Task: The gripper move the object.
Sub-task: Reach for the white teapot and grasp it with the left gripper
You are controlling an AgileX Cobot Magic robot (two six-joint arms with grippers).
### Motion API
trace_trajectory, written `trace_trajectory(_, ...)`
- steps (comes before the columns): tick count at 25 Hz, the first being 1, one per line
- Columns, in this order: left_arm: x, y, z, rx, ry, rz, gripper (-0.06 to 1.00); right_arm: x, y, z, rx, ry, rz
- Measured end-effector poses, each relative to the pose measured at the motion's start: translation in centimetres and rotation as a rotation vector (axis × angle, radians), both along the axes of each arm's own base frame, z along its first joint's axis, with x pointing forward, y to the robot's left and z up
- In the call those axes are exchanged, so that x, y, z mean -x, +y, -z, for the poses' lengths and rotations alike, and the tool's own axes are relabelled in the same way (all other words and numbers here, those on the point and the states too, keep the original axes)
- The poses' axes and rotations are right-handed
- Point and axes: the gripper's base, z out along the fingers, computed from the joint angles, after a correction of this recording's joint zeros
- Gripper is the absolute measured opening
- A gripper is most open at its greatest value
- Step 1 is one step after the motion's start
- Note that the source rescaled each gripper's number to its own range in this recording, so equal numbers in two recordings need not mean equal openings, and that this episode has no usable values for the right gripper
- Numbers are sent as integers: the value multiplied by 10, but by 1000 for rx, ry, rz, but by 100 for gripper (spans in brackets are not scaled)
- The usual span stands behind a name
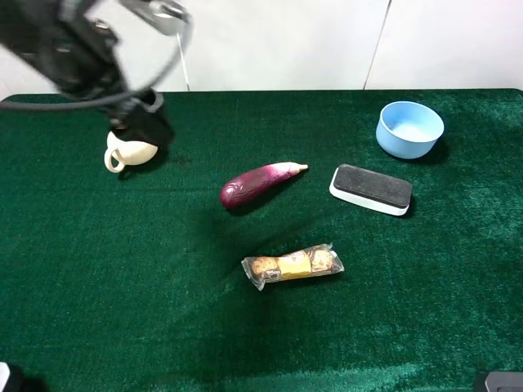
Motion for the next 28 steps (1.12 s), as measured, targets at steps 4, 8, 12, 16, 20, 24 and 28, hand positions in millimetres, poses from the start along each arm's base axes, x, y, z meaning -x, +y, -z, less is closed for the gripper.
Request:
trace_trajectory(4,-17,-17,15,-25,39,14,100,0,0,0,0,0,0)
trace_trajectory(8,-26,-15,22,-84,30,-13,100,0,0,0,0,0,0)
trace_trajectory(12,-32,-2,23,-113,44,-72,100,0,0,0,0,0,0)
trace_trajectory(16,-40,14,25,-123,49,-130,100,0,0,0,0,0,0)
trace_trajectory(20,-51,28,33,-147,65,-174,100,0,0,0,0,0,0)
trace_trajectory(24,-65,39,50,-160,79,-214,100,0,0,0,0,-1,0)
trace_trajectory(28,-77,45,65,-166,68,-233,100,0,0,0,0,-1,0)
